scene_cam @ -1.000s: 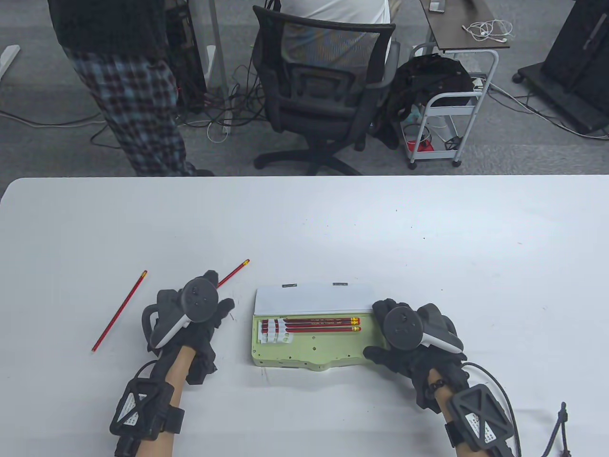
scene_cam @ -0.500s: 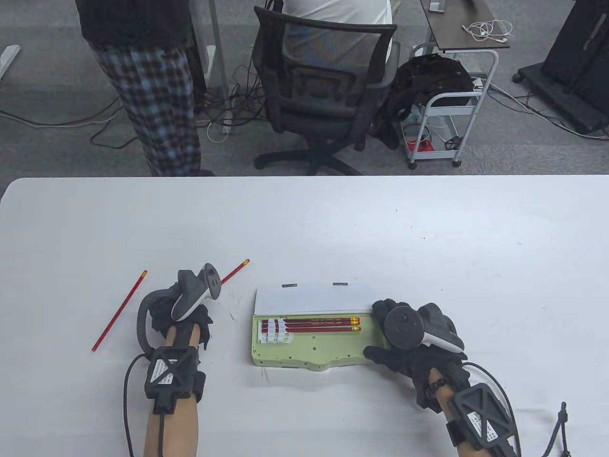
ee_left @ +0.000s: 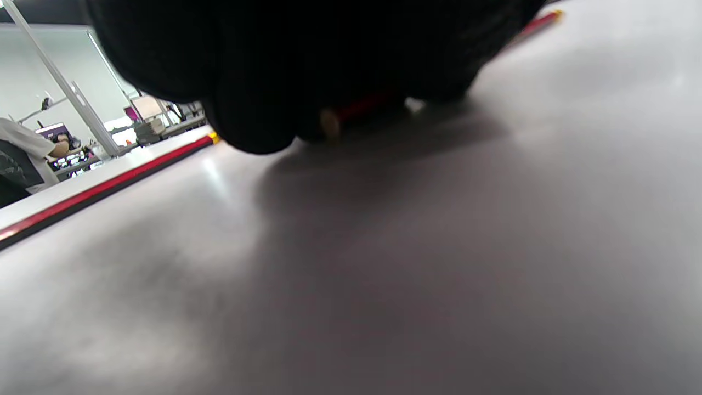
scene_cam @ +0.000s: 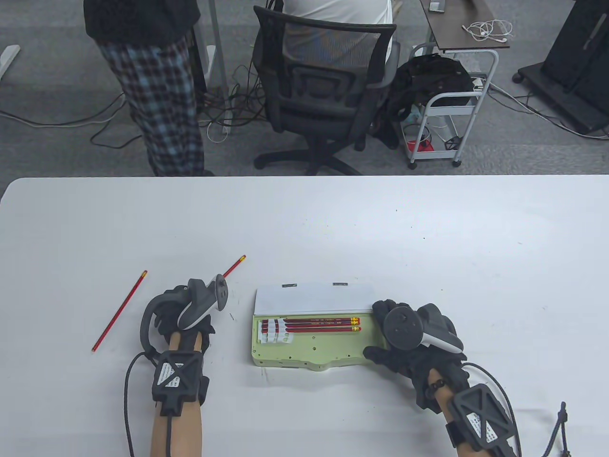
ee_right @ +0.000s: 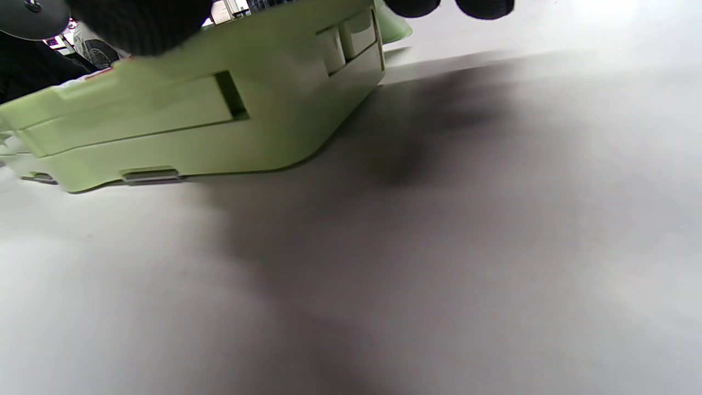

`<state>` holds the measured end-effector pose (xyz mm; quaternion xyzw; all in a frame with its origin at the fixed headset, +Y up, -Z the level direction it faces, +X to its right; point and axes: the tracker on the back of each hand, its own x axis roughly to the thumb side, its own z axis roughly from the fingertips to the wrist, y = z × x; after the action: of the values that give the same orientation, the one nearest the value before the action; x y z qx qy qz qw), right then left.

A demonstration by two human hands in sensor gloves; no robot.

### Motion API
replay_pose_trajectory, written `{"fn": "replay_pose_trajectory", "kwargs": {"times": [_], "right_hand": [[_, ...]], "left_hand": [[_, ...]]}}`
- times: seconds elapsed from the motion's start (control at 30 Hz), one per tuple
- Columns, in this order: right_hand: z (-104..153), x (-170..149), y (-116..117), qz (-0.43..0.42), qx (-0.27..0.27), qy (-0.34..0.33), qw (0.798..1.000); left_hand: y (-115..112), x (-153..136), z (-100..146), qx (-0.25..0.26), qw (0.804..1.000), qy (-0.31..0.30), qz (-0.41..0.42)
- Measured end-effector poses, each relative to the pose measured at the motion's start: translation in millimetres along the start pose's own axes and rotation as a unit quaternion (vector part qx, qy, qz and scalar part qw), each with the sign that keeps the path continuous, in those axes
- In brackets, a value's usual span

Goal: Organize multifunction pencil case

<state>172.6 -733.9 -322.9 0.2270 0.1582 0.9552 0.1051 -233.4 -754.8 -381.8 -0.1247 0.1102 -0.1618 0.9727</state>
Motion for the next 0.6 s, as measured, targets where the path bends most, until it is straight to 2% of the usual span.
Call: {"fn": "replay_pose_trajectory", "kwargs": {"times": [0.17,0.23,0.37,0.5,0.6], "right_hand": [[-0.1,0.4,0.1,0.001,0.000,0.001,1.000],[-0.3,0.5,0.0,0.002,0.001,0.000,1.000],[-0.4,0.7,-0.1,0.004,0.002,0.000,1.000],[-0.4,1.0,0.1,0.005,0.001,0.001,1.000],[-0.4,1.0,0.1,0.006,0.000,0.002,1.000]], "left_hand": [[1.8,-4.2,-3.2,-0.031,0.999,0.000,0.030],[5.5,-7.4,-0.5,-0.028,0.998,-0.008,0.050],[24.9,-13.0,14.1,0.001,0.996,-0.029,0.088],[45.5,-11.1,37.9,0.051,0.986,-0.076,0.136],[57.7,-0.5,61.7,0.099,0.972,-0.126,0.172]]}}
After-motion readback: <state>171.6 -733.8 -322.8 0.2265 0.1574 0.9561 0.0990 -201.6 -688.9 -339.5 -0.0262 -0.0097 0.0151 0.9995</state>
